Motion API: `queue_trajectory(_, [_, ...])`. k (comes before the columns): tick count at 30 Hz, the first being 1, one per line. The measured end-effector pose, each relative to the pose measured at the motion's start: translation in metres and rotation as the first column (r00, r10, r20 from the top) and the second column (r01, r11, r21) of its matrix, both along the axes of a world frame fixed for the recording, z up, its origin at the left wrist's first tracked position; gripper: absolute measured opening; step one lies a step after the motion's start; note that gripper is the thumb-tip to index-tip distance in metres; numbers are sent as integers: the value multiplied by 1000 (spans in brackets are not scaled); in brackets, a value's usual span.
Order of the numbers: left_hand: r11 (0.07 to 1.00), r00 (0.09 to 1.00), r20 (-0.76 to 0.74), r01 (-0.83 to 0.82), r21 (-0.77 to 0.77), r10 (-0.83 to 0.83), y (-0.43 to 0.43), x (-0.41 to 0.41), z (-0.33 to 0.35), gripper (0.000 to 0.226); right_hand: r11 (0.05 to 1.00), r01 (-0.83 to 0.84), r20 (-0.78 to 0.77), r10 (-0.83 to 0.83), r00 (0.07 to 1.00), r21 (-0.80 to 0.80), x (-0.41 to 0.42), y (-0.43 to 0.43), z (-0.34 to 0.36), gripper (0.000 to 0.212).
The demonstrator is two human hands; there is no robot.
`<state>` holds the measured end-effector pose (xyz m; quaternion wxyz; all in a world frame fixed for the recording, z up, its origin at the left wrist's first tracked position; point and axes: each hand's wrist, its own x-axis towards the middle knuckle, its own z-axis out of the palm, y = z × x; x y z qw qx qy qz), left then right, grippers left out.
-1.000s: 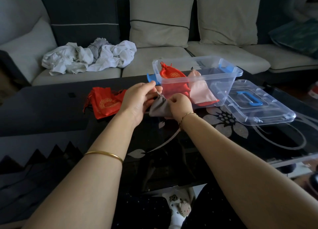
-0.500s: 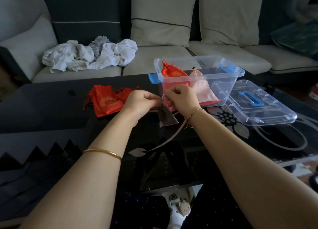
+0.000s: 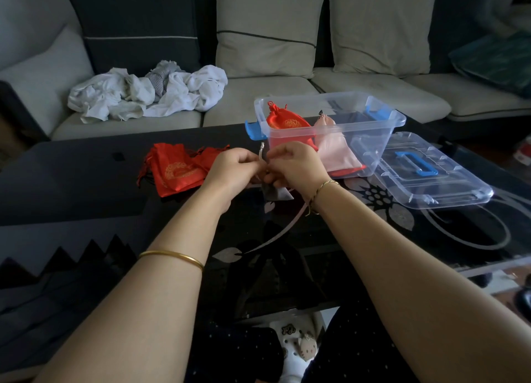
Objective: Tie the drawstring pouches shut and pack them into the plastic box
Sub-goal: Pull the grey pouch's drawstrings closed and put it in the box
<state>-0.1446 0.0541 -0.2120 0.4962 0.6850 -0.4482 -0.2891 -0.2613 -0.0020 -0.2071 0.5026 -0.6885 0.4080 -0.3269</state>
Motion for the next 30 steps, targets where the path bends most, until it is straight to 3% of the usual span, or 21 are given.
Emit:
queue_trajectory(10, [988, 988, 2, -156, -5, 156, -1, 0, 1, 13, 958, -45, -125, 9, 992, -283, 2, 4, -3, 14])
queue_trajectory(16, [981, 977, -88, -195, 10, 195, 2, 0, 8, 4, 919, -21, -155, -44, 987, -395, 7, 2, -5, 5])
queue_trajectory(19, [982, 974, -128, -182, 50, 187, 1, -2, 11, 18, 867, -4, -192, -106, 976, -499, 9, 0, -6, 8])
queue_trajectory(23, [975, 975, 18, -221, 21, 221, 1, -3, 9, 44, 794, -111, -352, -136, 926, -598, 15, 0, -8, 14])
queue_trajectory(26, [971, 950, 201, -237, -35, 239, 2, -3, 8, 41, 759, -180, -456, -168, 874, -626, 19, 2, -7, 17])
queue_trajectory(30, [964, 889, 371, -245, -106, 267, 2, -5, 5, 30, 788, -147, -440, -169, 882, -598, 20, 4, -7, 21])
